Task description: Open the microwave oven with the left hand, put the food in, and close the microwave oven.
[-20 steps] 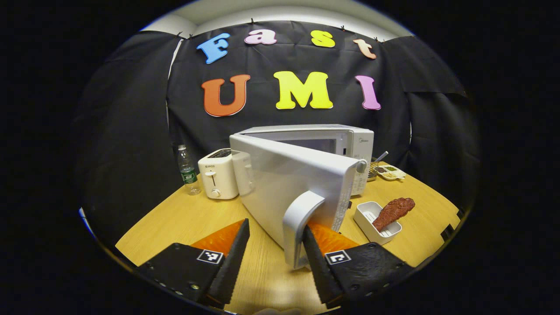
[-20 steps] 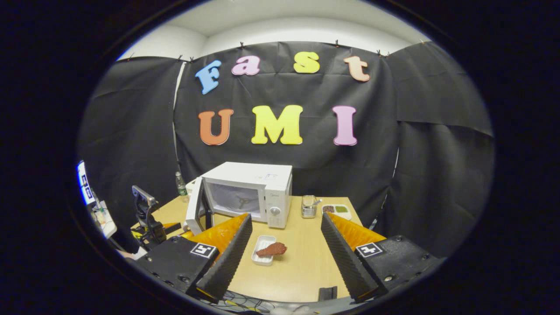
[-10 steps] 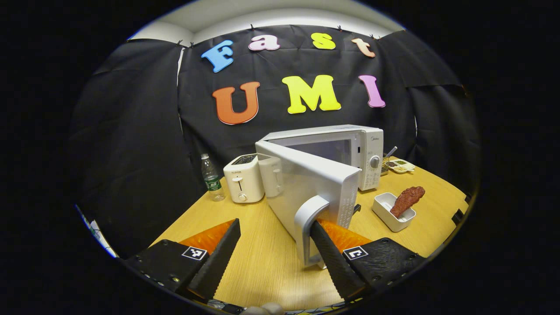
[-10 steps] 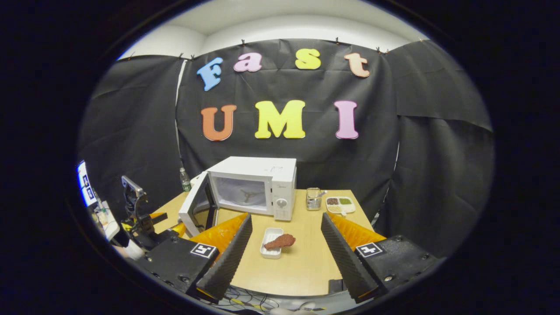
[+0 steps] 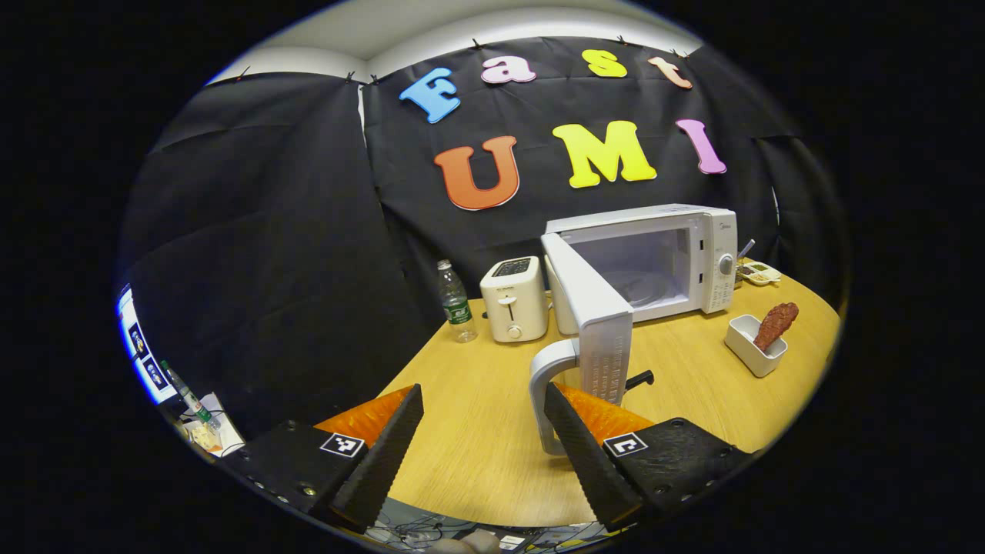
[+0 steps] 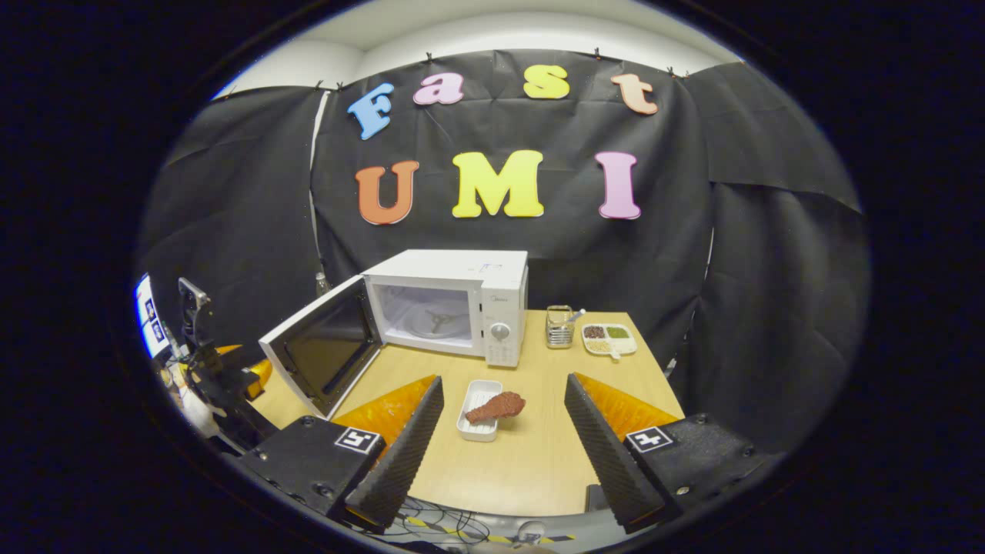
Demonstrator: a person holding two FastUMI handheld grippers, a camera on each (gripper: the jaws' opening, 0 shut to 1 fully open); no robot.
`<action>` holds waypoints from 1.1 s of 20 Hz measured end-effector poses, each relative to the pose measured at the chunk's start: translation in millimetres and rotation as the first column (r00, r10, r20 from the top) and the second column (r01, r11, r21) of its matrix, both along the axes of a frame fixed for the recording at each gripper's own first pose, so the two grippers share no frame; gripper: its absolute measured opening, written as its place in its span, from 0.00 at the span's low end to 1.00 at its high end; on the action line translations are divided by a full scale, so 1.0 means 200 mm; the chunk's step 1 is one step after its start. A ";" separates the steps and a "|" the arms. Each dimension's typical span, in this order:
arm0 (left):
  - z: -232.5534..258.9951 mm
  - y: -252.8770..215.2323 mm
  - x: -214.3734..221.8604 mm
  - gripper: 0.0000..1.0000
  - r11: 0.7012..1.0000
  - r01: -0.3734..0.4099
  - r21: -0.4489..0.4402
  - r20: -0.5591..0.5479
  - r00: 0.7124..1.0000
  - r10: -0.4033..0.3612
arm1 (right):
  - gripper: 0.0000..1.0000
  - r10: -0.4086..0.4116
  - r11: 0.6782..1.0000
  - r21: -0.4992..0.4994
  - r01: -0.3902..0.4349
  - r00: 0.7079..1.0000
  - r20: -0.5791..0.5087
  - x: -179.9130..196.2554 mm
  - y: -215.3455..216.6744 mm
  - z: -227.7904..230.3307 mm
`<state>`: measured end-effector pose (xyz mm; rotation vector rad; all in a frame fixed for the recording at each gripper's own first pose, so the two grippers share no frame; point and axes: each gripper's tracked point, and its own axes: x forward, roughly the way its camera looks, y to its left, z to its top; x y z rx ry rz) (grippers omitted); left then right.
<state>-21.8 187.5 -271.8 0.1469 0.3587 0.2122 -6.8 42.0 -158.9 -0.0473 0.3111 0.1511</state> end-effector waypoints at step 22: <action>0.41 -0.56 0.04 0.97 0.990 -0.138 -0.006 0.018 0.990 0.138 | 0.43 0.397 0.855 0.514 -0.063 0.718 -0.572 0.91 0.04 -1.05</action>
